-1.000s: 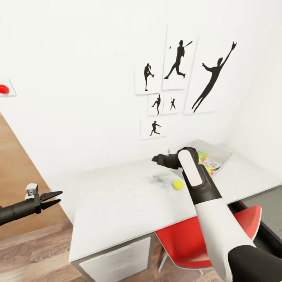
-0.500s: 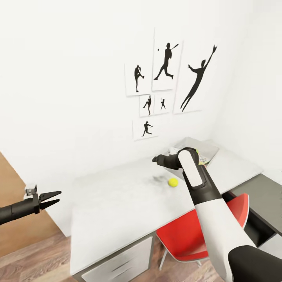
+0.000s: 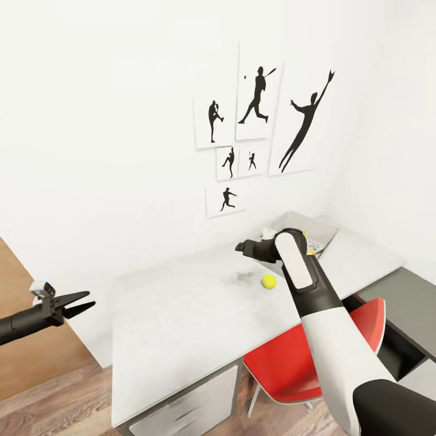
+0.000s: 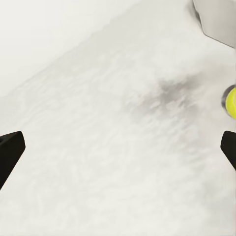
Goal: Put all the toys in the child's room - the three board games (two on the bed and one on the table), the two jigsaw puzzles on the table, and the tennis ball on the table - inside the toy box on the table in the child's room.
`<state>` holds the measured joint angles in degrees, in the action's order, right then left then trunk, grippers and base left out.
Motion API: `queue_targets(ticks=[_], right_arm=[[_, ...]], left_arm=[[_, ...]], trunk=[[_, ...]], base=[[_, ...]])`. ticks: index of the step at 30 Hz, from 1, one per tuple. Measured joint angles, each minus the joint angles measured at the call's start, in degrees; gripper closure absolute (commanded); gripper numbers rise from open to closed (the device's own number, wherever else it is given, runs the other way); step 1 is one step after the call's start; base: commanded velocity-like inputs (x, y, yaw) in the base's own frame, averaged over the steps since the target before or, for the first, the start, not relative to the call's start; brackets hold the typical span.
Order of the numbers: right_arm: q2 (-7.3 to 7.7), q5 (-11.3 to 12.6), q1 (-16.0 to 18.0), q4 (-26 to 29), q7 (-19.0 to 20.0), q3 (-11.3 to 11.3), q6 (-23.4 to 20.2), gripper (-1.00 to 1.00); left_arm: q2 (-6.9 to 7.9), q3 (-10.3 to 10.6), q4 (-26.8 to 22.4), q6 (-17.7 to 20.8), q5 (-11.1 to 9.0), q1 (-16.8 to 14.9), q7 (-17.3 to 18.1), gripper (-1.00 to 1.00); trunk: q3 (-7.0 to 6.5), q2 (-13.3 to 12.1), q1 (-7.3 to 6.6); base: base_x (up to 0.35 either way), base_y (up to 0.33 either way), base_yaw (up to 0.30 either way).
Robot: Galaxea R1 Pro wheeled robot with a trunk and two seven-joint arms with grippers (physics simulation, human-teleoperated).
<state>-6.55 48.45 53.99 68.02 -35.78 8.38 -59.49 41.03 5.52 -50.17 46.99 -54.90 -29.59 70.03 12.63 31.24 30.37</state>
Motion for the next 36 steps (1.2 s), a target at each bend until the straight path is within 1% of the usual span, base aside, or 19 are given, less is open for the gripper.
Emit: queue_targets(ticks=[2, 5, 8, 10, 11, 12, 13, 15, 16, 17, 22, 27, 29, 32, 33, 34, 36], right_arm=[[-0.07, -0.03, 0.00, -0.15, -0.06, -0.03, 0.06, -1.00], [-0.15, -0.09, 0.00, -1.36, -0.33, -0.12, 0.17, -1.00], [-0.22, -0.12, 0.48, -4.34, -1.26, -0.26, 0.47, -1.00], [-0.31, -0.13, 1.12, -7.02, -2.32, -0.42, 2.27, -1.00], [-0.34, -0.14, 1.42, -8.01, -2.77, -0.46, 3.27, -1.00], [-0.46, -0.17, 2.18, -10.15, -3.77, -0.35, 5.49, -1.00], [-0.55, -0.16, 2.63, -11.43, -4.38, -0.25, 6.70, -1.00], [-0.78, -0.29, 4.13, -16.73, -7.19, -0.04, 10.76, -1.00], [-0.76, -0.28, 4.40, -17.99, -7.95, -0.01, 11.69, -1.00], [-0.62, -0.31, 4.77, -20.00, -9.10, 0.00, 13.32, -1.00], [-0.34, -0.24, 5.22, -22.92, -10.72, 0.10, 18.00, -1.00], [-0.38, -0.36, 5.33, -23.73, -11.54, 0.21, 20.12, -1.00], [-0.41, -1.06, 5.35, -23.90, -11.84, 0.23, 20.75, -1.00], [-0.36, -3.68, 5.36, -24.06, -12.04, 0.21, 22.11, -1.00], [-0.35, -5.32, 5.36, -24.15, -12.07, 0.16, 22.79, -1.00], [-0.35, -6.14, 5.36, -24.18, -12.08, 0.13, 23.11, -1.00], [-0.37, -8.62, 5.36, -24.32, -12.09, -0.09, 24.14, -1.00]], left_arm=[[-0.11, 0.19, -1.09, 0.06, 0.01, 0.02, 0.88, -1.00], [-0.33, 0.25, -3.19, 0.51, 0.01, -0.13, 1.28, -1.00], [-0.63, 0.25, -5.22, 1.70, 0.00, -0.95, 0.71, -1.00], [-1.30, 0.27, -7.52, 3.65, -0.04, -2.56, -1.08, -1.00], [-1.66, 0.27, -8.39, 4.46, -0.04, -3.29, -2.09, -1.00], [-2.58, 0.29, -9.85, 6.16, -0.11, -4.91, -4.62, -1.00], [-3.16, 0.30, -10.57, 7.00, -0.08, -5.80, -6.18, -1.00], [-5.71, 0.33, -12.11, 9.77, -0.25, -9.00, -13.06, -1.00], [-6.37, 0.33, -12.36, 10.28, -0.28, -9.80, -14.77, -1.00], [-7.53, 0.34, -12.67, 10.98, -0.40, -11.10, -17.64, -1.00], [-9.67, 0.36, -13.08, 11.90, -0.44, -13.06, -23.03, -1.00], [-10.28, 0.36, -13.19, 12.10, -0.39, -13.58, -24.63, -1.00], [-10.37, 0.36, -13.21, 12.15, -0.36, -13.68, -24.87, -1.00], [-10.42, 0.36, -13.22, 12.20, -0.40, -13.79, -25.07, -1.00], [-10.44, 0.36, -13.22, 12.21, -0.42, -13.87, -25.12, -1.00], [-10.45, 0.36, -13.27, 12.23, -0.43, -13.90, -25.14, -1.00], [-10.46, 0.36, -13.67, 12.28, -0.45, -14.08, -25.19, -1.00]], trunk=[[0.00, 0.00, 0.00], [0.00, 0.00, 0.00], [0.00, 0.00, 0.00], [0.00, 0.00, 0.00], [0.00, 0.00, 0.00], [-0.01, -0.01, 0.01], [0.00, 0.00, 0.00], [0.00, -0.01, 0.01], [0.00, 0.00, 0.00], [0.00, -0.01, 0.01], [0.00, 0.00, 0.00], [0.00, 0.00, 0.00], [0.00, 0.00, 0.00], [0.00, 0.00, 0.00], [0.00, 0.00, 0.00], [0.01, 0.00, 0.00], [0.08, 0.00, 0.00]], base=[[0.000, 0.000, 0.000], [0.000, 0.000, 0.000], [0.000, 0.000, 0.000], [0.000, 0.000, 0.000], [0.000, 0.000, 0.000], [0.000, 0.000, 0.000], [0.000, 0.000, 0.000], [0.000, 0.000, 0.000], [0.000, 0.000, 0.000], [0.000, 0.000, 0.000], [0.000, 0.000, 0.000], [0.000, 0.000, 0.000], [0.000, 0.000, 0.000], [0.000, 0.000, 0.000], [0.000, 0.000, 0.000], [0.000, 0.000, 0.000], [0.000, 0.000, 0.000]])
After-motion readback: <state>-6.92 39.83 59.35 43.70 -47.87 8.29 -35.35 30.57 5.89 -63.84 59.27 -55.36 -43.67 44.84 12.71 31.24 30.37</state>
